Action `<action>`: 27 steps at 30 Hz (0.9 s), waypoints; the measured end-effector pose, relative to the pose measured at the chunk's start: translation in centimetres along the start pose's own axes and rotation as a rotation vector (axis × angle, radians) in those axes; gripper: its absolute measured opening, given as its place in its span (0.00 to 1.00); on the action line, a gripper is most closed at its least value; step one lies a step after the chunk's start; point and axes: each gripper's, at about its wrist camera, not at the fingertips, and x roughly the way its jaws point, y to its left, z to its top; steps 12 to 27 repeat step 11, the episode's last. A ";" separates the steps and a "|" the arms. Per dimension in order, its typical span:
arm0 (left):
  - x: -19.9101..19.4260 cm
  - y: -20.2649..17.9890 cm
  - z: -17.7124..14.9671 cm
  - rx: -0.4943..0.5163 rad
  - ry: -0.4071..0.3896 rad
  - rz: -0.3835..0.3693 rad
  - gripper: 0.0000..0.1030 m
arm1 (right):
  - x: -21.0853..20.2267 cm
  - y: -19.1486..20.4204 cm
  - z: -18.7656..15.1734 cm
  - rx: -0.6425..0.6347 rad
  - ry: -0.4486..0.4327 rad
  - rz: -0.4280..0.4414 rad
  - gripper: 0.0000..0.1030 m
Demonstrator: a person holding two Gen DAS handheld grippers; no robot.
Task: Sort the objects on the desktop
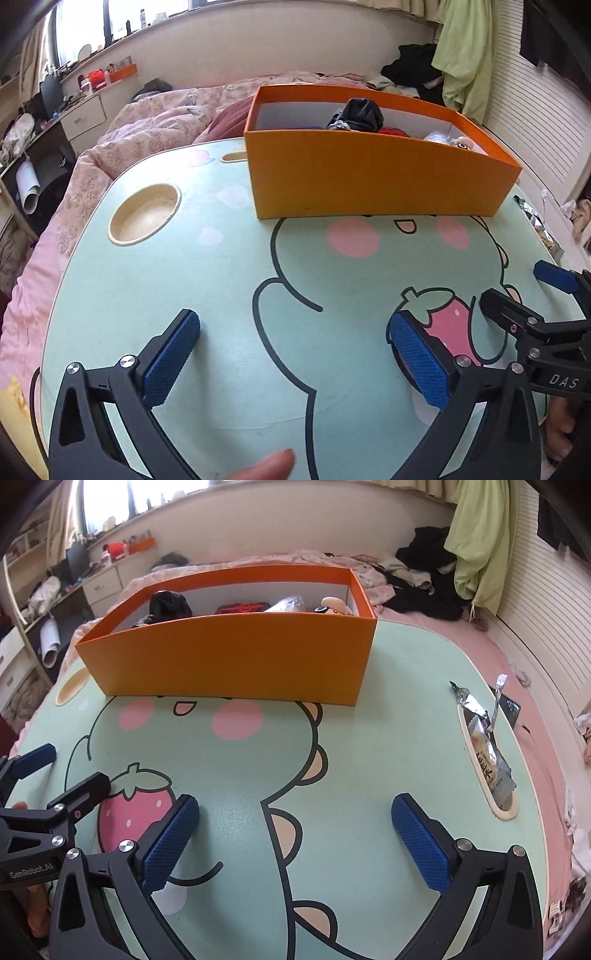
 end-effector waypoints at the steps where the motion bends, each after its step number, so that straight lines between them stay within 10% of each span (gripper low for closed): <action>1: 0.1 0.1 0.0 0.001 0.000 -0.002 1.00 | 0.0 0.0 0.0 0.000 0.000 0.000 1.00; 27: 0.5 0.2 -0.2 0.000 0.001 -0.005 1.00 | 0.0 0.1 0.0 0.000 0.000 0.000 1.00</action>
